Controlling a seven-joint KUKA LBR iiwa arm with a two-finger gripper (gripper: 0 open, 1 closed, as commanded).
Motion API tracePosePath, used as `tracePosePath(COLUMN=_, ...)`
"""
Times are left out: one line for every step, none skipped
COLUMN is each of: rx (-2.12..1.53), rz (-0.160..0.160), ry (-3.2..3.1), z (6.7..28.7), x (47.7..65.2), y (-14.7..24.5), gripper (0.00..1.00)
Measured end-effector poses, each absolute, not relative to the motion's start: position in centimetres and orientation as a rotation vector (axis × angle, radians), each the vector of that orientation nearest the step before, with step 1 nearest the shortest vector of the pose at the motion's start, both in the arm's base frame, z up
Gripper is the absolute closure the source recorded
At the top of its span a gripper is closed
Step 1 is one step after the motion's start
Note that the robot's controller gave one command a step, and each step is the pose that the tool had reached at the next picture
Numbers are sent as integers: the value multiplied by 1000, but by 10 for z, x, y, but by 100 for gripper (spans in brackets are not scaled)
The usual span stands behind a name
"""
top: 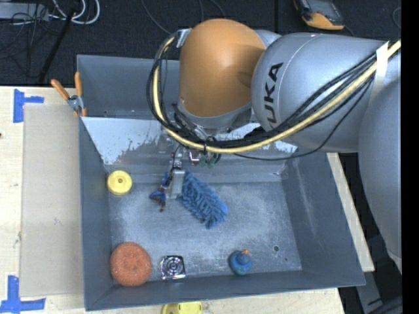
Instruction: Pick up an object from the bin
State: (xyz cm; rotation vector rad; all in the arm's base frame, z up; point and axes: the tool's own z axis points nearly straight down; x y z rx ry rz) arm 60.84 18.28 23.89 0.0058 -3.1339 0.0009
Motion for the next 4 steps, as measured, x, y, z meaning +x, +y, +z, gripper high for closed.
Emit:
tracePosePath(rx=-1, rz=-1, ry=-3142, z=244, x=610, y=182, gripper=0)
tracePosePath(rx=-180, rz=-1, ry=-3138, z=162, x=613, y=148, gripper=0)
tracePosePath(rx=215, rz=1, ry=-3132, z=137, x=616, y=139, gripper=0)
tracePosePath(rx=877, rz=-2, ry=-3016, z=143, x=608, y=76, gripper=0)
